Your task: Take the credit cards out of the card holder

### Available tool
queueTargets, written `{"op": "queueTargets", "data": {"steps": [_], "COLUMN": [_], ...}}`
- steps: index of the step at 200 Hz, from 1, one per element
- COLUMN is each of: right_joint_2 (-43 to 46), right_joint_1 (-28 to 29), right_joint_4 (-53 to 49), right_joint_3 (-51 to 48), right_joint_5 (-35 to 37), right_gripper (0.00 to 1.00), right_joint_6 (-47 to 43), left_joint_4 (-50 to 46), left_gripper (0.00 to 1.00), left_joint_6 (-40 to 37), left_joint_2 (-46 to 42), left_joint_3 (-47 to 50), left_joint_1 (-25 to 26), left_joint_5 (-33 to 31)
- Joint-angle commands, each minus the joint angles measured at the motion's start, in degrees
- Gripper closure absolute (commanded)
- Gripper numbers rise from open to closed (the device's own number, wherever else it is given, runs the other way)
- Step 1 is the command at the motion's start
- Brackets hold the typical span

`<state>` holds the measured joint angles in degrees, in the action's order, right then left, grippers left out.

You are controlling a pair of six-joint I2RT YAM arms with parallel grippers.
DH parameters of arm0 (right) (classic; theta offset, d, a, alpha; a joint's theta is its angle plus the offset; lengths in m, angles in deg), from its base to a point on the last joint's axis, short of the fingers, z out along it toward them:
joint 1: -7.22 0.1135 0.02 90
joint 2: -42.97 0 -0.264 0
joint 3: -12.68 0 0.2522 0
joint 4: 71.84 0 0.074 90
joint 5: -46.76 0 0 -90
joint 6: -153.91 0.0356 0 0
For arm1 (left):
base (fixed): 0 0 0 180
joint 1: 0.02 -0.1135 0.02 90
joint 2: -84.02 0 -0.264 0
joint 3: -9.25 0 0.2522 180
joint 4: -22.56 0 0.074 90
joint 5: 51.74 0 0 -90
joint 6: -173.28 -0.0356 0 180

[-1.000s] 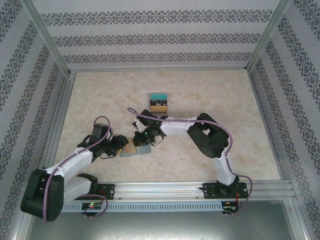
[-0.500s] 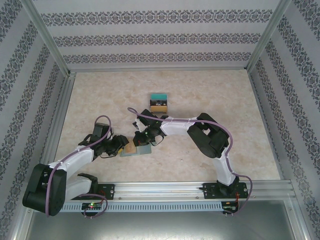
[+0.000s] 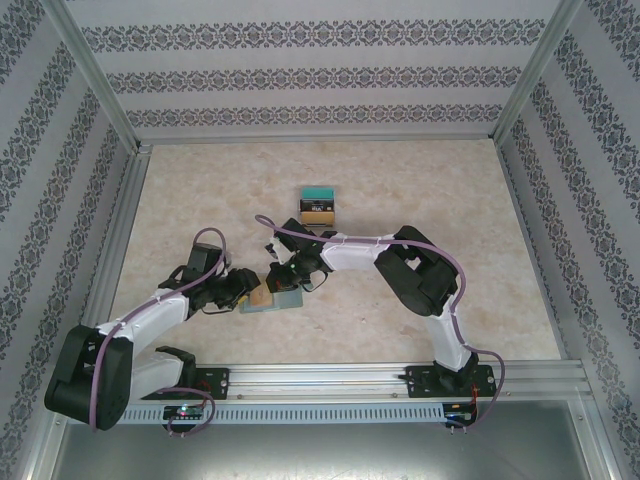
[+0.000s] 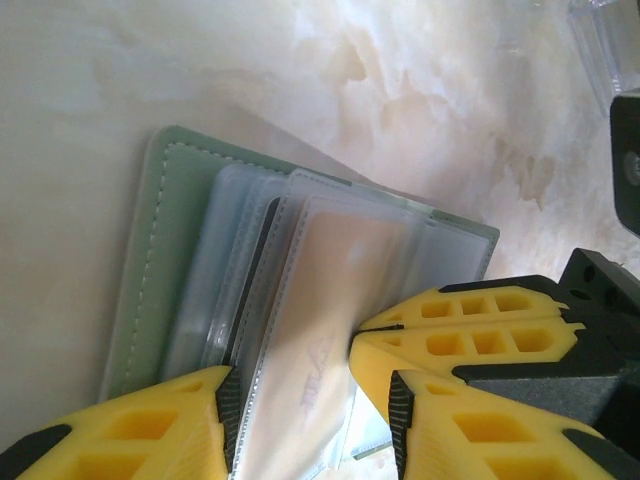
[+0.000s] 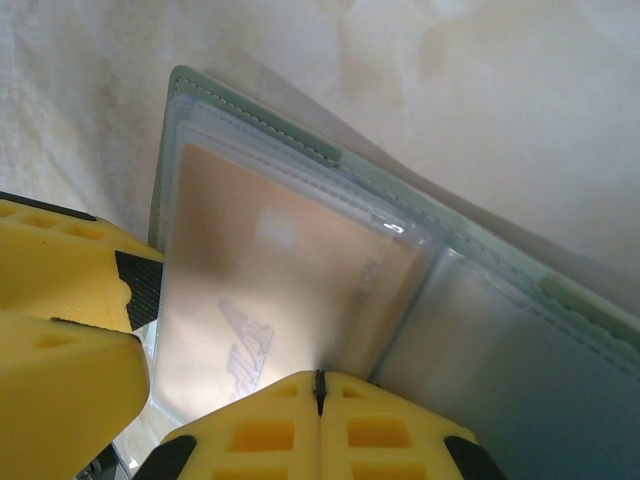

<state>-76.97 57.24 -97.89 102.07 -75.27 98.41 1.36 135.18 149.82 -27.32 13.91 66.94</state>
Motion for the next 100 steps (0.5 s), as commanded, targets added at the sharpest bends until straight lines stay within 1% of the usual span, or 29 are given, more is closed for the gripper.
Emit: {"op": "queueTargets", "data": {"steps": [1,22,64,100], "right_joint_2": [-1.9,-1.8,-2.1,-1.6], "right_joint_1": [0.8,0.9,0.8,0.6], "right_joint_4": [-3.4,-3.4,-3.4,-3.0], "right_joint_3": [-0.8,-0.8,-0.5,-1.0], "right_joint_5": [1.2,1.2,1.0,1.4], "right_gripper": [0.94,0.94,0.94,0.9], "right_joint_6": [-0.7,-0.7,-0.7,-0.5], "left_joint_4": [-0.2,-0.2,2.6,4.6], "left_gripper": [0.55,0.54,0.57,0.57], "left_joint_6": [-2.2,-2.3,-2.6,-2.1], "left_joint_2": [-1.2,-2.6,1.4,-0.4], "left_joint_3": [-2.3,-2.3,-2.7,-2.9], "left_joint_1": [1.5,1.5,2.1,2.4], "left_joint_5": [1.4,1.4,5.0,6.1]}}
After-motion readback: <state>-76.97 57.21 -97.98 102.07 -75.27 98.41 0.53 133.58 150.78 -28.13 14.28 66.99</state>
